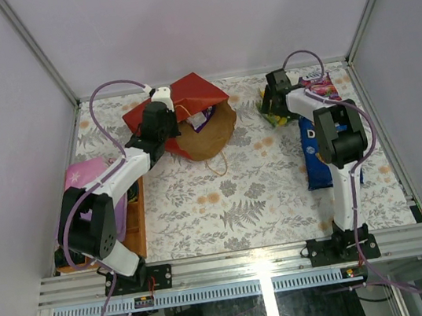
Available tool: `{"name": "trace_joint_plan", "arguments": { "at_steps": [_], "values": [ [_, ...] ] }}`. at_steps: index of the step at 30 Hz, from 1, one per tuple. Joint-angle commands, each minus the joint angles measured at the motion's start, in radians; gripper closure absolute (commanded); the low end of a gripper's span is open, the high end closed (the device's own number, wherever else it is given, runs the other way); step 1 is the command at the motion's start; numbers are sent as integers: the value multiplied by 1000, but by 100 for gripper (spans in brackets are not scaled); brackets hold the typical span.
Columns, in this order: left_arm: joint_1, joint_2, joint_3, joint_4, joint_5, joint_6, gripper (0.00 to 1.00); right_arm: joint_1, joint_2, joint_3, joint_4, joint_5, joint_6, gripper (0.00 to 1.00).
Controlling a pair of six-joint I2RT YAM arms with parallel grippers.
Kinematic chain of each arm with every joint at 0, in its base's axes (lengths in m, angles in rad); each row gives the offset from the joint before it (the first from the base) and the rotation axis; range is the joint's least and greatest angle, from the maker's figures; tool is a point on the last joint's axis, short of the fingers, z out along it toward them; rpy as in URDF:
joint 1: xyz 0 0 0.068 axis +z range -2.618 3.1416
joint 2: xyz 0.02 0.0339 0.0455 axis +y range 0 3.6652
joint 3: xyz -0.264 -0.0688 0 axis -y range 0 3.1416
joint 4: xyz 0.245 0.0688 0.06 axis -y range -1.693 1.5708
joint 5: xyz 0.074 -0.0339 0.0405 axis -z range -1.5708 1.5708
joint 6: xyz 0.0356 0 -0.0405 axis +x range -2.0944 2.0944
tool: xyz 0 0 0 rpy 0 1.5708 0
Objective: Take the snacks out of the paper bag
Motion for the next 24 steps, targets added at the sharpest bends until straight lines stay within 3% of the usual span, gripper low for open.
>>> {"name": "trace_joint_plan", "arguments": {
  "at_steps": [1, 6, 8, 15, 21, 24],
  "values": [
    [11, 0, 19, -38, -36, 21, 100, -24, 35, 112, -35, 16, -50, 1],
    [11, -1, 20, -43, -37, 23, 100, -66, 81, 227, -15, -11, -105, 1],
    [12, -4, 18, -46, -41, 26, 100, -74, 27, 194, 32, -6, -123, 1],
    [20, 11, 20, -43, -56, 18, 100, -74, -441, -248, 167, -38, -35, 1],
    [22, 26, 27, -44, -46, 7, 100, -74, -651, -545, 21, -38, 158, 1],
    [21, 21, 22, -43, -40, 4, 100, -74, -731, -614, -75, 49, 229, 1]
  ]
}}
